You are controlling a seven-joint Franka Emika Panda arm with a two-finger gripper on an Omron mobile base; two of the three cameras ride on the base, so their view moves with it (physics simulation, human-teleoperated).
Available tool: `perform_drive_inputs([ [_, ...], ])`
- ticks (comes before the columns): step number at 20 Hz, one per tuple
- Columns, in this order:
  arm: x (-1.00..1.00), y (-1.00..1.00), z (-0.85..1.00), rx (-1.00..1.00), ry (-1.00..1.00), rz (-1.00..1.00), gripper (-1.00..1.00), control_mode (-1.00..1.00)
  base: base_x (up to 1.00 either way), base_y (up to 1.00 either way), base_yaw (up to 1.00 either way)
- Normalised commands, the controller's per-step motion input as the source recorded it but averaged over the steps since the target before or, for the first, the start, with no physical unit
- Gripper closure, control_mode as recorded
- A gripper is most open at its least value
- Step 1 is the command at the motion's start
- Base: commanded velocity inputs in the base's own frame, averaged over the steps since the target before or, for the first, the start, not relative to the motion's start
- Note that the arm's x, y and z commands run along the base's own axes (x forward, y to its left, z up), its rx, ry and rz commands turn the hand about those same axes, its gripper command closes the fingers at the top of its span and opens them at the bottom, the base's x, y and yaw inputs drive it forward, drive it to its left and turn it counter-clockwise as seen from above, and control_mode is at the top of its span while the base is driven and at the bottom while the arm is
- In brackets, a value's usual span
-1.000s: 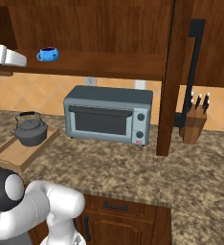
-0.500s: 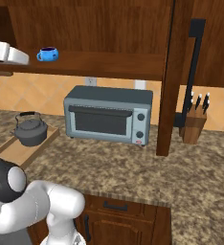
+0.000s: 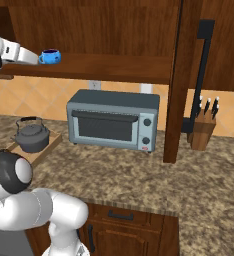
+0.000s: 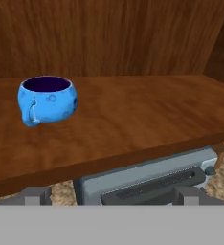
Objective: Pick the kettle from the counter and place it on the tray. Then pick the mug from the cabinet and place it on the tray. Then close the cabinet doors.
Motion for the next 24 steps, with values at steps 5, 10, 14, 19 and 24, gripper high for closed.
perform_drive_inputs([
  [5, 0.37, 0.23, 0.0, 0.0, 0.04, -0.13, -1.0, -1.0, 0.0, 0.0, 0.0],
  [10, 0.28, 0.26, 0.0, 0.0, 0.03, -0.12, -1.0, -1.0, 0.0, 0.0, 0.0],
  [14, 0.36, 0.11, 0.0, 0.0, 0.06, -0.11, -1.0, -1.0, 0.0, 0.0, 0.0],
  [19, 0.37, 0.04, 0.0, 0.0, 0.05, -0.08, -1.0, -1.0, 0.0, 0.0, 0.0],
  [24, 0.21, 0.14, 0.0, 0.0, 0.0, -0.05, -1.0, -1.0, 0.0, 0.0, 0.0],
])
